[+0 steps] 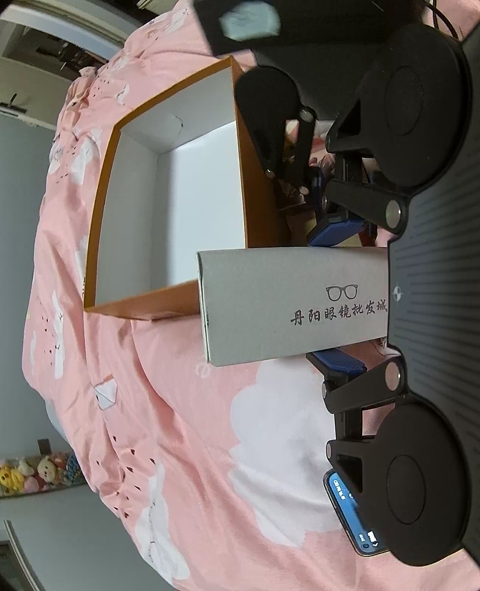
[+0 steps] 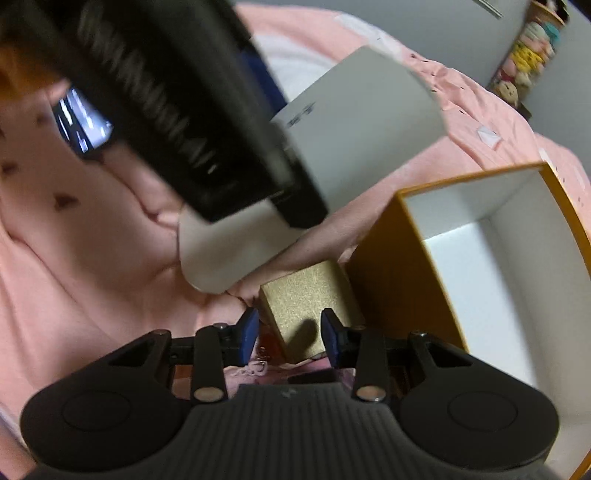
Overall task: Organize objects
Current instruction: 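Grasp the small gold box with the right gripper while the left gripper carries the white case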
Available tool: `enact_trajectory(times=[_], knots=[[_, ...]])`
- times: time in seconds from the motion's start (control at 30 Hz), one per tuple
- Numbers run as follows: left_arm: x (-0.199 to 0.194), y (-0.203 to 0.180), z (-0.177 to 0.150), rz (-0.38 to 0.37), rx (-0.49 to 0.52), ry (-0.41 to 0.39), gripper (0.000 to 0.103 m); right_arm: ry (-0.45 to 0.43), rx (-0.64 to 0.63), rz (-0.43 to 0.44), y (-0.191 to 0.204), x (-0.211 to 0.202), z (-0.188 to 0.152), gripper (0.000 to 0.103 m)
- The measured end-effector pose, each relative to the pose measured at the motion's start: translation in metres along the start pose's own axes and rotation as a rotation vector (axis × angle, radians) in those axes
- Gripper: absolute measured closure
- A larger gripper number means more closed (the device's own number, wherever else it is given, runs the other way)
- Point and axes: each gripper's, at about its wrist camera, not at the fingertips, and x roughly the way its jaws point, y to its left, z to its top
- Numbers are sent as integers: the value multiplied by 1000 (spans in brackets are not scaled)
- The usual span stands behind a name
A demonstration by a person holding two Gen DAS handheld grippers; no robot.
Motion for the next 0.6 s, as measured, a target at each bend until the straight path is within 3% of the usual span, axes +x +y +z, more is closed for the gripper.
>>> enact_trajectory(times=[0.27, 0.4, 0.6], knots=[[8, 14, 0, -14, -43, 14, 34, 39, -195, -99, 20, 26, 1, 49], [12, 17, 0, -22, -53, 19, 34, 67, -306, -204, 32, 44, -2, 44], [15, 20, 0, -30, -61, 27, 34, 69, -314, -249, 30, 54, 0, 42]])
